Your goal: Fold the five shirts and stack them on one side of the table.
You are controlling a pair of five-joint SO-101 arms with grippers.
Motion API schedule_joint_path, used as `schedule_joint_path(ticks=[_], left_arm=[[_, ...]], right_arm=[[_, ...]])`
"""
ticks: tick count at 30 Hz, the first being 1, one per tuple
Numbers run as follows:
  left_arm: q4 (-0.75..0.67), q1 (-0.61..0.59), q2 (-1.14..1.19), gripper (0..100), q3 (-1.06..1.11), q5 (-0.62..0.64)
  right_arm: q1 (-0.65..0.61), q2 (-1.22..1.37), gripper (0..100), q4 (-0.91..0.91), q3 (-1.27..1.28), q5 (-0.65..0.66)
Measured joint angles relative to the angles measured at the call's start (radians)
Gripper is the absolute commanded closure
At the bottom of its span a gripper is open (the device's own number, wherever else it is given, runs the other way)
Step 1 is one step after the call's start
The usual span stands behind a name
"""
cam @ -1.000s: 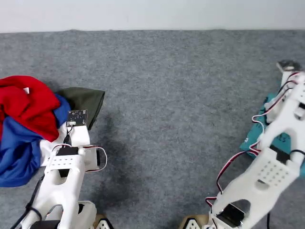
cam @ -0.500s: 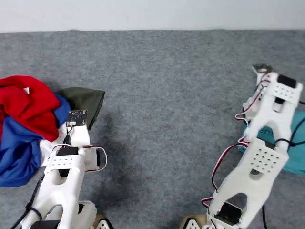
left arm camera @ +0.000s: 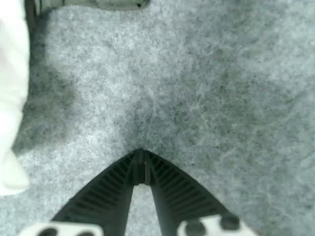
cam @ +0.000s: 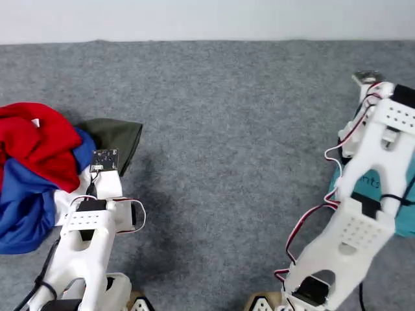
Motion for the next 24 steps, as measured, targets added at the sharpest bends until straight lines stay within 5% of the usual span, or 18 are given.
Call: schedule_joint_path(ticks=[19, 24], left_arm=[[0.006, 0.038, 0.0, 98, 0.0, -0.002], [0.186, 0.071, -0.023, 98, -0.115, -0.144]], right_arm=[[0.011, -0.781, 99.0, 0.0, 0.72, -0.003], [0.011, -0.927, 99.0, 0.0, 0.833, -0.003]])
